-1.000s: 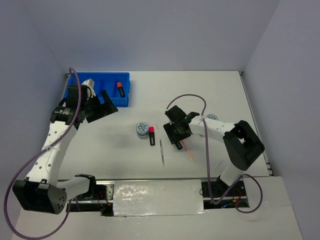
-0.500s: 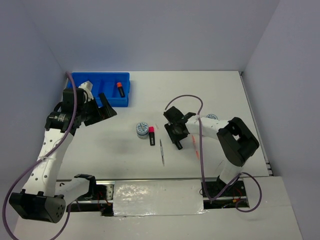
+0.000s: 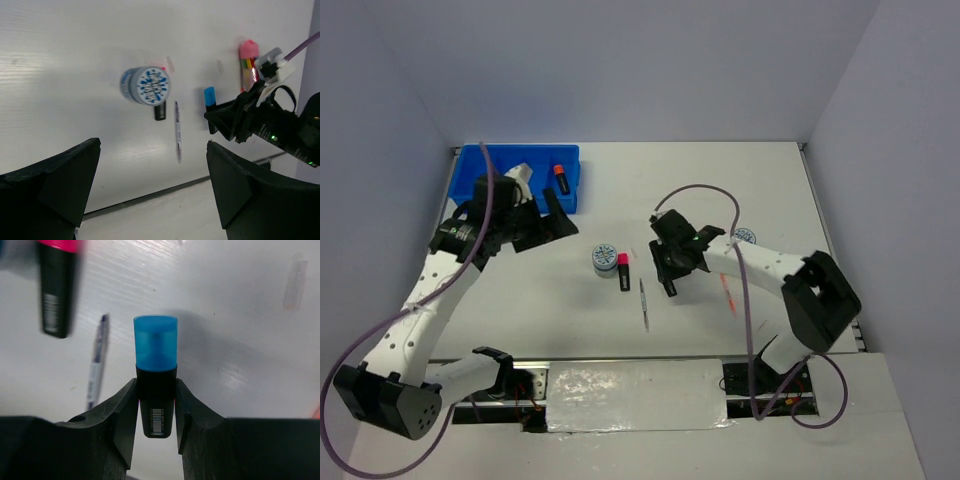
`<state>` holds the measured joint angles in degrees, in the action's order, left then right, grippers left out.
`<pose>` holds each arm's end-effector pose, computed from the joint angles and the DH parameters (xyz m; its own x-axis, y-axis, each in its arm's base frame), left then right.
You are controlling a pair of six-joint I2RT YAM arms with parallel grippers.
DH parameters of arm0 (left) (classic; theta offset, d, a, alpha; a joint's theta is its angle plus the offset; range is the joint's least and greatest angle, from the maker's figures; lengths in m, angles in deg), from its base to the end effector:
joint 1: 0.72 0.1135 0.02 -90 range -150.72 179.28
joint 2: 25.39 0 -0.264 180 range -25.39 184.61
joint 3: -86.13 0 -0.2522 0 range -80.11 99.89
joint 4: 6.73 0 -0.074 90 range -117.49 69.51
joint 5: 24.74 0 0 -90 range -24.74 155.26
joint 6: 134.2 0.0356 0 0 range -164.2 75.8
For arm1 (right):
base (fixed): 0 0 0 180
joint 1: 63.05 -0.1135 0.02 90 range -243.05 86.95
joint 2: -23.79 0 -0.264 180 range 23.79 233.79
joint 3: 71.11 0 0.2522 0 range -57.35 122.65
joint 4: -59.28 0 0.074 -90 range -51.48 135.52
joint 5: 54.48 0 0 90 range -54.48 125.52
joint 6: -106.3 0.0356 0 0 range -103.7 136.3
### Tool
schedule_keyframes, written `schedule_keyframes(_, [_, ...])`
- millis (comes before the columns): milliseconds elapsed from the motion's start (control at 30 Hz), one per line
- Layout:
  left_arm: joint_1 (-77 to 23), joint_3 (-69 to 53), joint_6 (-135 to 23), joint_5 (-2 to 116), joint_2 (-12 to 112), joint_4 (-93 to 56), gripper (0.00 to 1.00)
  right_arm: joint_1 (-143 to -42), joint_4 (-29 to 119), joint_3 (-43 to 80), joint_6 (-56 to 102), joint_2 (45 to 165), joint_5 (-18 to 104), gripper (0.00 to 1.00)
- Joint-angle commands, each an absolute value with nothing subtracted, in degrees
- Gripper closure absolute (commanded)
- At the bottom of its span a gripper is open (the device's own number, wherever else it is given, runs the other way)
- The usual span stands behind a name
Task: Sort the stationery into containers
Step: Pick up the pen from the center of the board.
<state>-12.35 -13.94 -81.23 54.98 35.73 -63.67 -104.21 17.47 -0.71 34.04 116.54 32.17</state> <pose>0.2113 -0.0500 0.3587 -0.6851 -0.4640 -0.5616 -0.0961 0.8217 -0.5617 0.2375 0.2049 0.1827 -0.8397 -0.3301 -0.4312 -0.4011 0.9123 0.0827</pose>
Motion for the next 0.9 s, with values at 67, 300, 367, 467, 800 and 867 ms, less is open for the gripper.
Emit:
schedule_keyframes(67, [-24.42,-8.31,-89.09,57.53,41.04,-54.26,0.01,-104.88,13.27,3.03,41.34,102.22,34.11,1.0])
schedule_keyframes(300, [-32.44,-7.08,-94.11,54.81,46.76,-43.61,0.04,-105.14,16.78,4.08,46.7,90.42,42.9,1.0])
schedule_keyframes(367, [-34.55,-6.29,-94.91,54.01,48.69,-41.77,0.05,-105.23,18.97,4.26,47.06,88.05,44.91,1.0])
schedule_keyframes(467, [-35.96,-6.28,-95.96,53.05,50.37,-39.31,0.06,-105.23,21.08,5.05,46.89,86.28,46.76,1.0])
schedule_keyframes(800, [-37.72,-7.6,-98.51,47.86,53.79,-33.5,0.33,-105.23,19.42,10.67,46.45,89.0,46.86,1.0])
schedule_keyframes(867, [-37.72,-7.69,-98.6,47.07,54.24,-33.41,0.61,-105.23,20.21,11.47,46.1,89.1,46.16,1.0])
